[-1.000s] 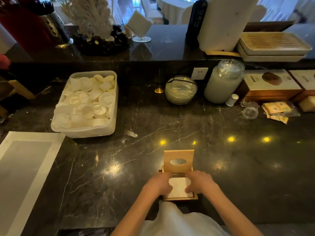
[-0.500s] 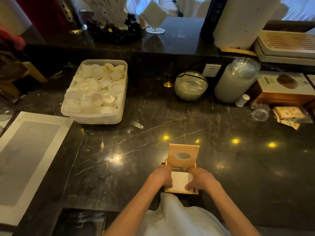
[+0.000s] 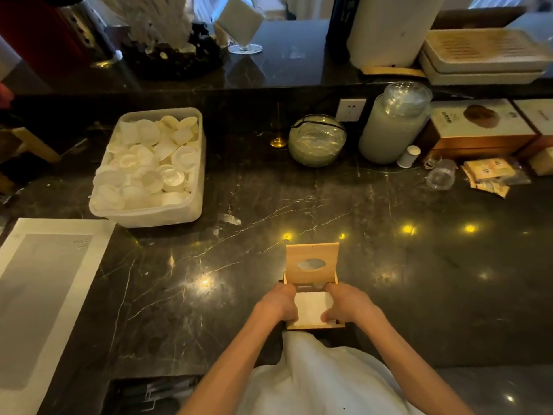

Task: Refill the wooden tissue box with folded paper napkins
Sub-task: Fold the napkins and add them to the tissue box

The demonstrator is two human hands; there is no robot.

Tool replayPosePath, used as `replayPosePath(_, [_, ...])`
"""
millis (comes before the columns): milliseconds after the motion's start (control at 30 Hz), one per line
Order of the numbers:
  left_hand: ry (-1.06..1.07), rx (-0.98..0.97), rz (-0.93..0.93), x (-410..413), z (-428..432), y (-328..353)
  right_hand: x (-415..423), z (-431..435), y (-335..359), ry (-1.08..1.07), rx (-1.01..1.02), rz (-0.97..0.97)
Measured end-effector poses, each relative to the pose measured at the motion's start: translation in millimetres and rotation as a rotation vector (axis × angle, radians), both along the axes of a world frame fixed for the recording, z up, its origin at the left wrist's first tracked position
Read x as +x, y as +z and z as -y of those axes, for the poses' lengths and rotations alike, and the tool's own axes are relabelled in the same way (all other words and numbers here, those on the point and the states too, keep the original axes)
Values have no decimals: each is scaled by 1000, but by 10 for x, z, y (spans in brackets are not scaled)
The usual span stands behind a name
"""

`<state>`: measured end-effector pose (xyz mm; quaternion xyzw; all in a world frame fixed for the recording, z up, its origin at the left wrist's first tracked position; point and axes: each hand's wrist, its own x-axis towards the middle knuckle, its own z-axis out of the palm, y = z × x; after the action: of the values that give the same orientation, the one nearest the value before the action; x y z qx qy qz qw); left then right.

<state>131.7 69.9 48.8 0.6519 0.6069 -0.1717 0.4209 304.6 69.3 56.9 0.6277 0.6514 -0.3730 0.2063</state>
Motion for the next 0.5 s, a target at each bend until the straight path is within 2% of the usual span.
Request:
replayPosePath(167, [-32,2,34,-30,-27,90,90,28,46,-16,-12,-89])
replayPosePath(267, [35,78,168,-107,60,236,220,48,123,-147,0,-236])
replayPosePath(333, [210,142,323,-176,156,310,288,45,167,-328,50,-409])
replayPosePath(400, [441,176,505,-233,230,316,341,15,190,-599,88,-562])
replayPosePath(500, [817,-20,820,-275,303,308,410,-50,194,-939,-74,-787])
